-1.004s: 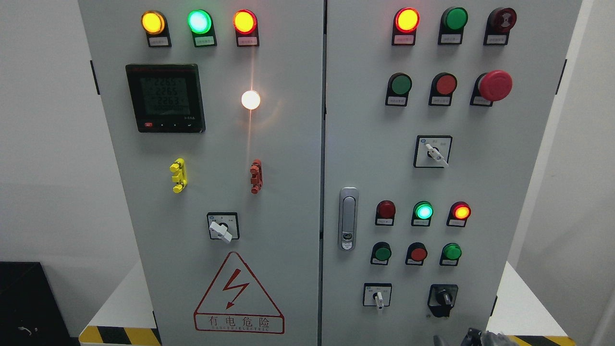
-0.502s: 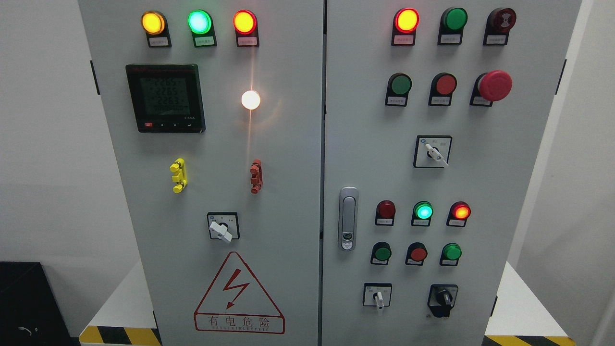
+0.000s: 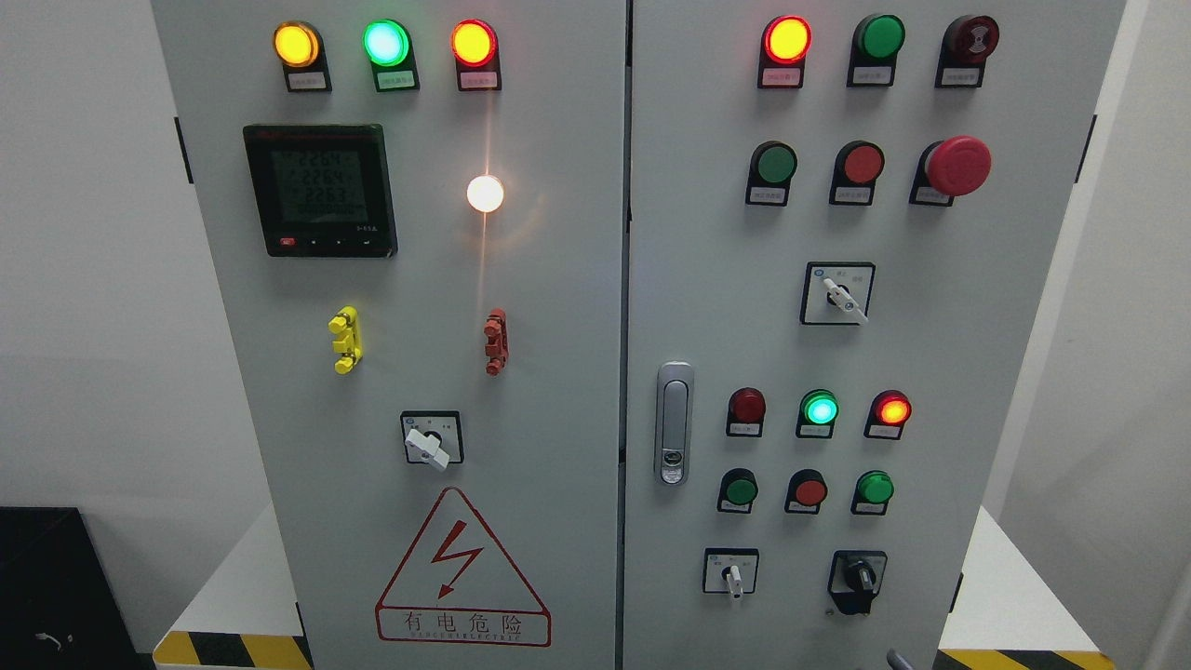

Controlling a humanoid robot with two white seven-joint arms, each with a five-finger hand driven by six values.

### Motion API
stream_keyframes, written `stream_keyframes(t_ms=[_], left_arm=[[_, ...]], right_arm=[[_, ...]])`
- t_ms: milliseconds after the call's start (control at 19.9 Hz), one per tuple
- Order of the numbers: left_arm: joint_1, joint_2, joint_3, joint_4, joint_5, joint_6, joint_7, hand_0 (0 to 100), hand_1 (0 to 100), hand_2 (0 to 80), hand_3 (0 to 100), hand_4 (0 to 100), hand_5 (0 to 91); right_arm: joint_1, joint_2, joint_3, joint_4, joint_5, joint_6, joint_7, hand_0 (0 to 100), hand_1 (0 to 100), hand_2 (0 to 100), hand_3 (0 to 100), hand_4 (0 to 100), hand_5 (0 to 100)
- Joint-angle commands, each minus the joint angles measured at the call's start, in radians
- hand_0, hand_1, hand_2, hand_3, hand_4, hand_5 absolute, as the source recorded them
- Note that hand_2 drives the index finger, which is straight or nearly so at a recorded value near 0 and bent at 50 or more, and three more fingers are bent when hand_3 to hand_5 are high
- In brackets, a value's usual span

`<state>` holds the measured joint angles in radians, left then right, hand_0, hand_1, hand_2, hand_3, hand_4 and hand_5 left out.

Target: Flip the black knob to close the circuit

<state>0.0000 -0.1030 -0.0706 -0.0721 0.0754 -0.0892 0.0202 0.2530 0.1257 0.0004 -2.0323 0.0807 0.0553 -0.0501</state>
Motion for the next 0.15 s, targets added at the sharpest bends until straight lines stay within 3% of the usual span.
stream_keyframes(t_ms=[0,100], left_arm=[[0.006,0.000,0.000,0.000,0.000,0.000,0.000,12,56,0.0,0,0,0.0],[0.006,-0.001,0.000,0.000,0.000,0.000,0.000,12,56,0.0,0,0,0.0]], right_arm=[[0.017,-0.001,0.035,-0.034,-0.039,-0.011,0.001,0,0,0,0,0,0],[0.019,-0.001,0.035,-0.034,-0.039,-0.014,0.003,0,0,0,0,0,0]])
